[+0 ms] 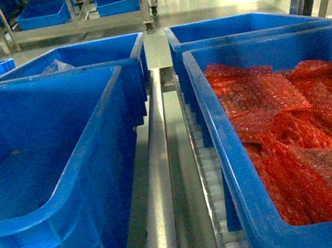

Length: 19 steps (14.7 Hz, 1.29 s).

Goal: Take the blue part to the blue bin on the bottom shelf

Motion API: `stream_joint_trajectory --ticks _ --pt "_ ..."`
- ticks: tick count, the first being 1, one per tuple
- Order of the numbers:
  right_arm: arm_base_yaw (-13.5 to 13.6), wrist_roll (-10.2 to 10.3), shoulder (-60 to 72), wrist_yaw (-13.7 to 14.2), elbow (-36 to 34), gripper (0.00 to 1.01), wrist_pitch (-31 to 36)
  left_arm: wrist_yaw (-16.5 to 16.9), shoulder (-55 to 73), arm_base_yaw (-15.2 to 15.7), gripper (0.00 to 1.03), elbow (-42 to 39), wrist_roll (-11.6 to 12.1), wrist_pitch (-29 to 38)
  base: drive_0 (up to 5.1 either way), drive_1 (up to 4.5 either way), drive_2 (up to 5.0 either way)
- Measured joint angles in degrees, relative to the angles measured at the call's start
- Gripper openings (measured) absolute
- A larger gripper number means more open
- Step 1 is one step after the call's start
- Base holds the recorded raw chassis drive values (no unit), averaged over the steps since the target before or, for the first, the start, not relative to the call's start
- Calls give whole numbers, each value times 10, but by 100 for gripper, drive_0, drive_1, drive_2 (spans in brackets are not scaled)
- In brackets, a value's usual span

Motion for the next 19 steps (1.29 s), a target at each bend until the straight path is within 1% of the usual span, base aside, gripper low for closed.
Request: stream_joint_trajectory --ticks 1,2,19 --pt "0 0 0 0 0 98 0 0 0 0 100 0 1 0 0 0 0" --pt "0 0 0 0 0 98 0 0 0 0 97 0 1 0 0 0 0" --pt "0 0 0 0 0 98 0 0 0 0 98 0 1 0 0 0 0"
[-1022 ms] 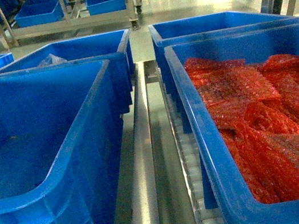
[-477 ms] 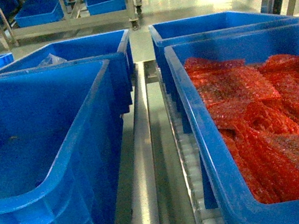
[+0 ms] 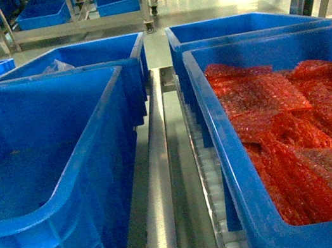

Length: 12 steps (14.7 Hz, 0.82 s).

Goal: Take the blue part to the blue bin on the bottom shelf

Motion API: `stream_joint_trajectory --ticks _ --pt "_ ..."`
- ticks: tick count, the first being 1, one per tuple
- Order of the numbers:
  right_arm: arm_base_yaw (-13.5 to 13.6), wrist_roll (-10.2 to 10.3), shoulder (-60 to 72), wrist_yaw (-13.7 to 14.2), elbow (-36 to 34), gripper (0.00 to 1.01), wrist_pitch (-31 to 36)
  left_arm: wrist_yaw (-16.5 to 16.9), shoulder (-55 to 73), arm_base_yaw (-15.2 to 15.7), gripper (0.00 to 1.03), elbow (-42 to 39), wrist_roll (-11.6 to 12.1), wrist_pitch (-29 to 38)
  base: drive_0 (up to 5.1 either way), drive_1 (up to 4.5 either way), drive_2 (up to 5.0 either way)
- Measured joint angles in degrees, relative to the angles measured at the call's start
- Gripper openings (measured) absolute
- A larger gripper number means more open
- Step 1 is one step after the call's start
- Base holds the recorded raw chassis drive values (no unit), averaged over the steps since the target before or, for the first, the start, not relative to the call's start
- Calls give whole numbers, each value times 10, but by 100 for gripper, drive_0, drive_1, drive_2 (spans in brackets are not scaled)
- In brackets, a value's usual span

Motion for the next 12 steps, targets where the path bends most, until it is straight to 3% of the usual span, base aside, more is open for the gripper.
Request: stream_joint_trajectory --ticks 12 --pt "0 0 0 0 0 98 0 0 0 0 98 0 0 0 0 0 0"
